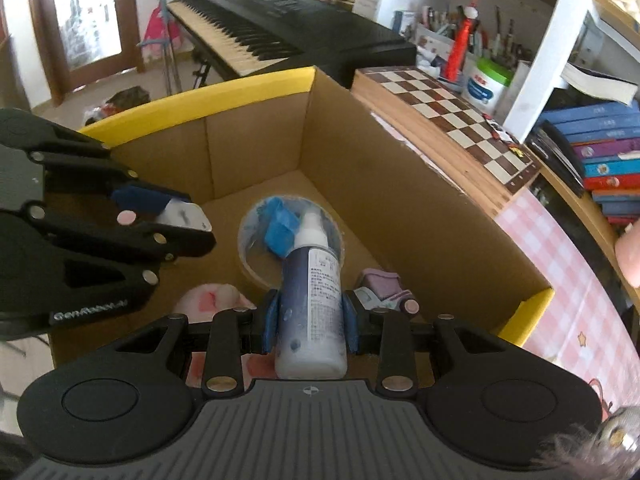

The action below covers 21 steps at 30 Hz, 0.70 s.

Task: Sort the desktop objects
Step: 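Open both grippers to drop the bottle and charger plug into the box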

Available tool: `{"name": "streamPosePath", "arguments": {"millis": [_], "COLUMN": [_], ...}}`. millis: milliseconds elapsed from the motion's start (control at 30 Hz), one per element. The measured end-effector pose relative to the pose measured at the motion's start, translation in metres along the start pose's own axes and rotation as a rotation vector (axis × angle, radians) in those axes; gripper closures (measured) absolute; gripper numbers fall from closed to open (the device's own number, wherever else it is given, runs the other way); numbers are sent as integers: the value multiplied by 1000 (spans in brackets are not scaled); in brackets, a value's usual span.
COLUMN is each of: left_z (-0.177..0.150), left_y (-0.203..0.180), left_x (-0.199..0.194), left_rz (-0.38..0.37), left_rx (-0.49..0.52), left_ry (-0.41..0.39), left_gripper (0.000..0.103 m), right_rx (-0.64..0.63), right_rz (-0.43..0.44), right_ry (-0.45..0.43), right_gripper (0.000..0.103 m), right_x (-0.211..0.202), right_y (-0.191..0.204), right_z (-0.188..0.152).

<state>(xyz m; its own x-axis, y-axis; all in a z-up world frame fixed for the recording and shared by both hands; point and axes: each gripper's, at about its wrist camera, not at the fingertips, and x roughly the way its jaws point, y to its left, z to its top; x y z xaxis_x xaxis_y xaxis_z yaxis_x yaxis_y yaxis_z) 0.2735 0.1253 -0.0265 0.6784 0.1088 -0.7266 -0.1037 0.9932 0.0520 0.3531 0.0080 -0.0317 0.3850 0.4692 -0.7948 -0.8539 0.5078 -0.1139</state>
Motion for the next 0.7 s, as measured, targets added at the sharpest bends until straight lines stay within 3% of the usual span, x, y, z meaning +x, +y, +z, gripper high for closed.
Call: {"name": "streamPosePath", "arguments": {"millis": [167,233,267,367,467,700], "left_z": [2,2,2,4,5,2], "left_y": [-1,-1,-1,0,2,2], "left_x": [0,-4,-6,-16,-26,-54], "left_rz": [4,3,11,19,15,-7], "left_rx": [1,-3,-3,-10,-14,-13], "left_ry": [-6,-19,-29,-68,-101,-166], "left_gripper": [73,65,61,48,38,29], "right_rx": [3,14,20,50,97,216], "right_rz": [2,-3,-10,-35,-58,-126], "right_ry": [10,-3,-12,-38,-76,-168], "right_gripper": [73,70,63,62,55,54], "right_x": [2,0,-2,-8,-18,-50], "right_y": [-1,-1,-2,-3,-7,-10], "right_z": [1,1,1,0,-2,-9]}}
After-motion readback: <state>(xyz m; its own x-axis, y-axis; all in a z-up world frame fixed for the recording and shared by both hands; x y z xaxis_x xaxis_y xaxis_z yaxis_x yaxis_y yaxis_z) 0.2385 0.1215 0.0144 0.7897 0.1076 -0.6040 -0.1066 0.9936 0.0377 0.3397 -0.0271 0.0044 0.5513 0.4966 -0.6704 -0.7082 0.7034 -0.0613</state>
